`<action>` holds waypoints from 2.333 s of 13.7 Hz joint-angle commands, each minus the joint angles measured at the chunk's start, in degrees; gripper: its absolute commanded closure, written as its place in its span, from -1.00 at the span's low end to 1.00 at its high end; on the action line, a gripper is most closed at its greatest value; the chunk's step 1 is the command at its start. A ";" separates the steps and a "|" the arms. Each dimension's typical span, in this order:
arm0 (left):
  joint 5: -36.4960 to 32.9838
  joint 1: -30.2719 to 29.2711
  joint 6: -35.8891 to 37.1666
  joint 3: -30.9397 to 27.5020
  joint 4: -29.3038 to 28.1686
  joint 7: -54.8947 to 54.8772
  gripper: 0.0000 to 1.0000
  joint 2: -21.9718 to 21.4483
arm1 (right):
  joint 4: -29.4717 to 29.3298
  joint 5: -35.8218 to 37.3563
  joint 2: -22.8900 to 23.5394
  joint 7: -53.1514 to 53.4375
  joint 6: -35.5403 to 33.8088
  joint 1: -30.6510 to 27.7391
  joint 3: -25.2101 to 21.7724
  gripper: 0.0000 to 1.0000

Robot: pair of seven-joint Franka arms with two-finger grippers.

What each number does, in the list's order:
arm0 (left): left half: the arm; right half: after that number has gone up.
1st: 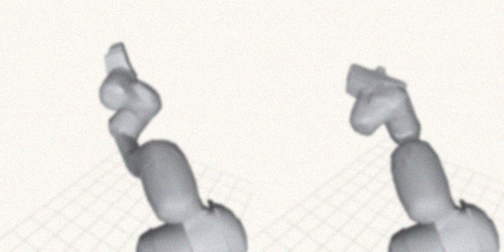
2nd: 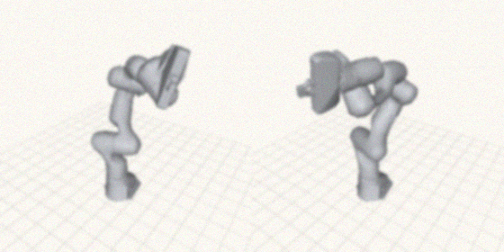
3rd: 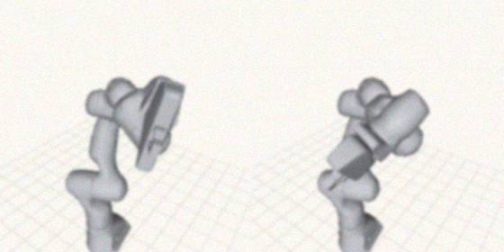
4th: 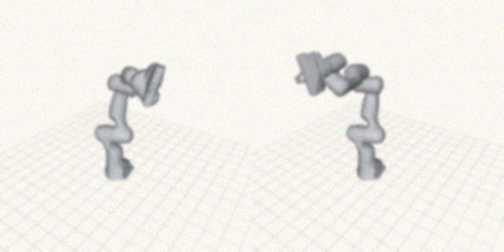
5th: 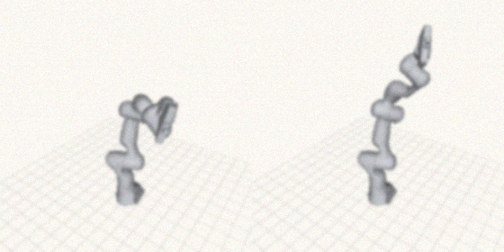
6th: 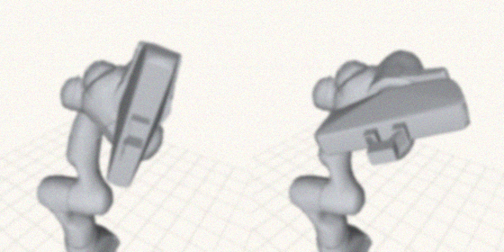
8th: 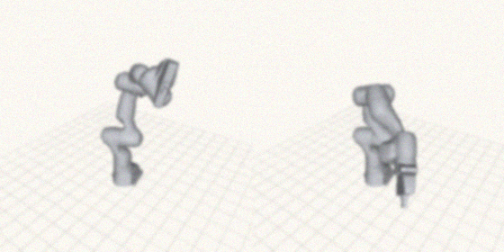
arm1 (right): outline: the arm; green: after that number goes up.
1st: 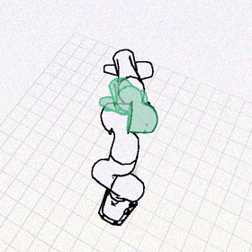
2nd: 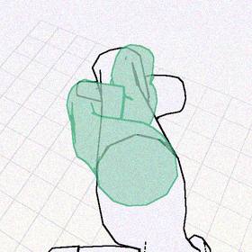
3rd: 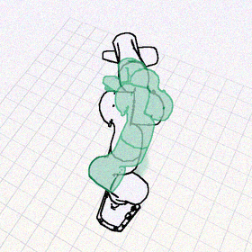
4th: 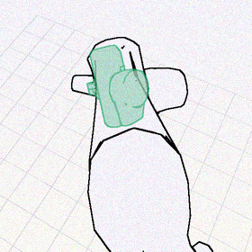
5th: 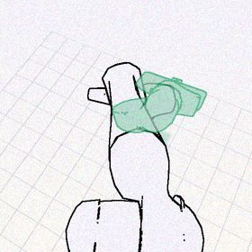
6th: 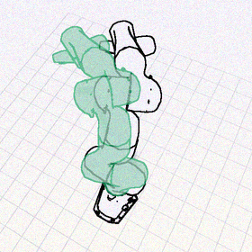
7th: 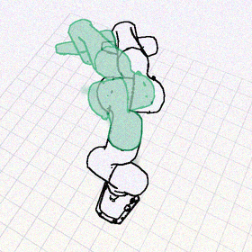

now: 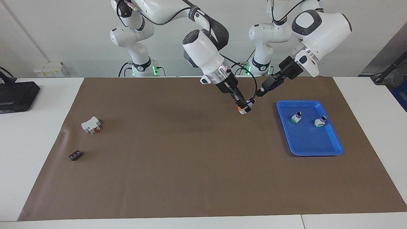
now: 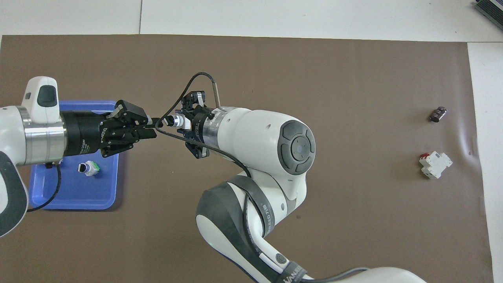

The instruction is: Turn and place switch with both arms

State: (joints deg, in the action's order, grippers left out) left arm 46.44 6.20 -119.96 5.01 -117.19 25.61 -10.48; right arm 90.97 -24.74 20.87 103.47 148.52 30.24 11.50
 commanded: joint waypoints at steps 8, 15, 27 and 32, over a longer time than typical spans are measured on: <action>2.87 2.76 -8.62 -0.62 -3.65 1.98 0.35 -0.78 | -1.49 1.72 0.93 2.09 -0.33 -0.01 0.10 1.00; 4.01 4.78 -11.87 -0.70 -3.65 3.21 0.36 -0.34 | -1.49 1.80 0.93 2.09 -0.33 0.08 0.10 1.00; 3.92 5.05 -13.37 -0.70 -4.01 2.95 0.58 0.37 | -1.49 1.72 0.93 2.35 -0.33 0.08 0.10 1.00; 3.92 5.22 -14.25 -0.70 -4.01 2.51 0.59 0.72 | -1.49 1.72 0.84 2.35 -0.33 0.17 0.10 1.00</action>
State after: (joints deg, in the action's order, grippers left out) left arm 49.42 10.12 -131.95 4.86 -120.41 28.47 -9.90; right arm 90.84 -24.74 21.04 103.54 148.52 30.26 11.36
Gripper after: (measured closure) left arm 0.793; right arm 0.577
